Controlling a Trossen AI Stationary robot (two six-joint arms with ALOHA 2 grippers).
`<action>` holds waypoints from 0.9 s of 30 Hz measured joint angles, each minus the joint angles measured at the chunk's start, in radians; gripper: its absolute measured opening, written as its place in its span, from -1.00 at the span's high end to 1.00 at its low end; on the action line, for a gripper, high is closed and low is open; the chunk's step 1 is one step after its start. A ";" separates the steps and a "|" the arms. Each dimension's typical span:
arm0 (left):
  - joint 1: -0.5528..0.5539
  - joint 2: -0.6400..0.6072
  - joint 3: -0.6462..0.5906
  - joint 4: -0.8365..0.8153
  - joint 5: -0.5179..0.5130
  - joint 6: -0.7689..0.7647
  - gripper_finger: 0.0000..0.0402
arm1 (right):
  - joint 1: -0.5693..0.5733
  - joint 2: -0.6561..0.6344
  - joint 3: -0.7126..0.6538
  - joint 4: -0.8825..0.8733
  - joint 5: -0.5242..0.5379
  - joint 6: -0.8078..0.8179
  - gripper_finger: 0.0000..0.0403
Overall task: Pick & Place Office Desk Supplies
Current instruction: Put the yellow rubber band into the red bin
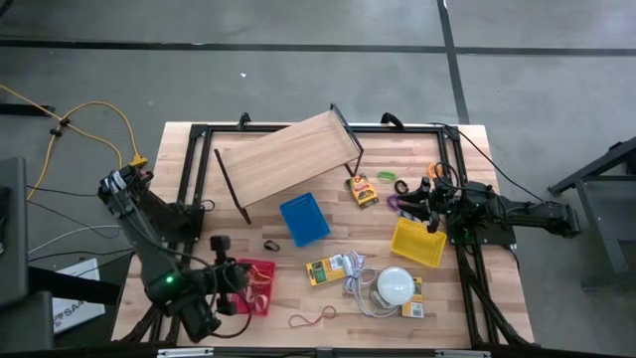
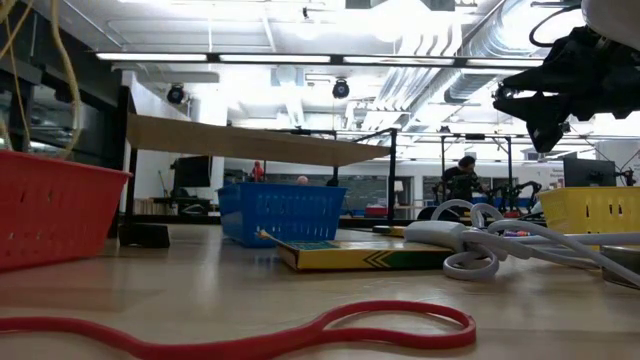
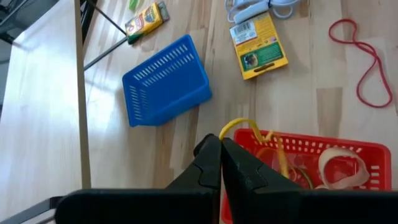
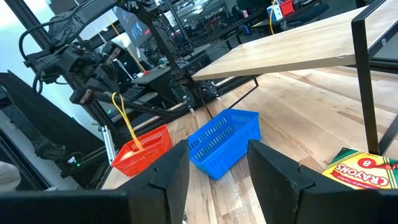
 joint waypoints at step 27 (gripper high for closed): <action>0.023 0.001 0.000 -0.008 0.089 -0.018 1.00 | 0.000 0.000 0.000 0.000 0.000 0.000 0.25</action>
